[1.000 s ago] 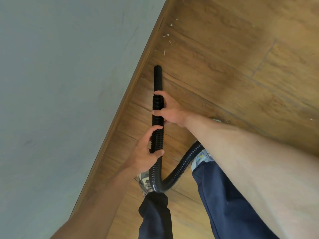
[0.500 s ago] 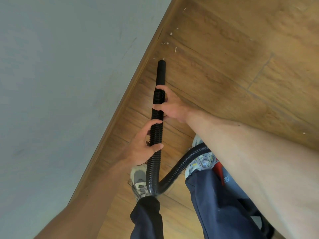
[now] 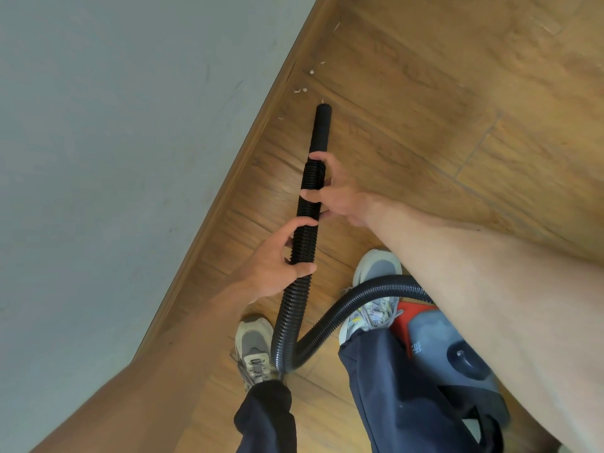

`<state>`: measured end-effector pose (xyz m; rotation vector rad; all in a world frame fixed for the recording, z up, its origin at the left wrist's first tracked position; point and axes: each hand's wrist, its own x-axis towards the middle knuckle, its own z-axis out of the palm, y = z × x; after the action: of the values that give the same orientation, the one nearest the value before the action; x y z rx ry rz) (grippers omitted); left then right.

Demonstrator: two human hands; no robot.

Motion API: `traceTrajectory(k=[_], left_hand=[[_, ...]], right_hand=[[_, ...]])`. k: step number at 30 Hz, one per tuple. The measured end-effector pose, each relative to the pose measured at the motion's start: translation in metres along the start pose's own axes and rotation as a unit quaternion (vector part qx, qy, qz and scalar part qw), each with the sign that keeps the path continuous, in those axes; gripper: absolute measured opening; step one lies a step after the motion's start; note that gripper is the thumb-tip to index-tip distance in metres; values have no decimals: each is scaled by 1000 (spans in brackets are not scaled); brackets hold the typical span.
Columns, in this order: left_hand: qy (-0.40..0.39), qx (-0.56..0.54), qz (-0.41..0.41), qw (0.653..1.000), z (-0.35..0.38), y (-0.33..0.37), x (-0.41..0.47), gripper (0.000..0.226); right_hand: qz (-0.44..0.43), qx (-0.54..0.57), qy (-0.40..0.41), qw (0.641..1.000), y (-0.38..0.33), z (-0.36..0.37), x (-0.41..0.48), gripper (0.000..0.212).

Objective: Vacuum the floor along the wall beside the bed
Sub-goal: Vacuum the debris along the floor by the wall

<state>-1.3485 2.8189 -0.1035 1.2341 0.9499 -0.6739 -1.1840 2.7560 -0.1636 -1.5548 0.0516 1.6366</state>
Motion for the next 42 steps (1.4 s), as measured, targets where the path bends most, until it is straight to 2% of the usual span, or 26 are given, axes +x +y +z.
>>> traceTrajectory(k=[19,25,42], left_hand=[[57,-74,-48,994,-11,-35,-35,68],[63,-96,-43,992,-14,-25,-26,68],[69,-10,-4,998,-15,31,9,67]], right_hand=[[37,-53,-44,997,10,58,8,69],[29,-65,-40,997,-1,54,15,69],[1,-59,21,998,-41,13,26,71]])
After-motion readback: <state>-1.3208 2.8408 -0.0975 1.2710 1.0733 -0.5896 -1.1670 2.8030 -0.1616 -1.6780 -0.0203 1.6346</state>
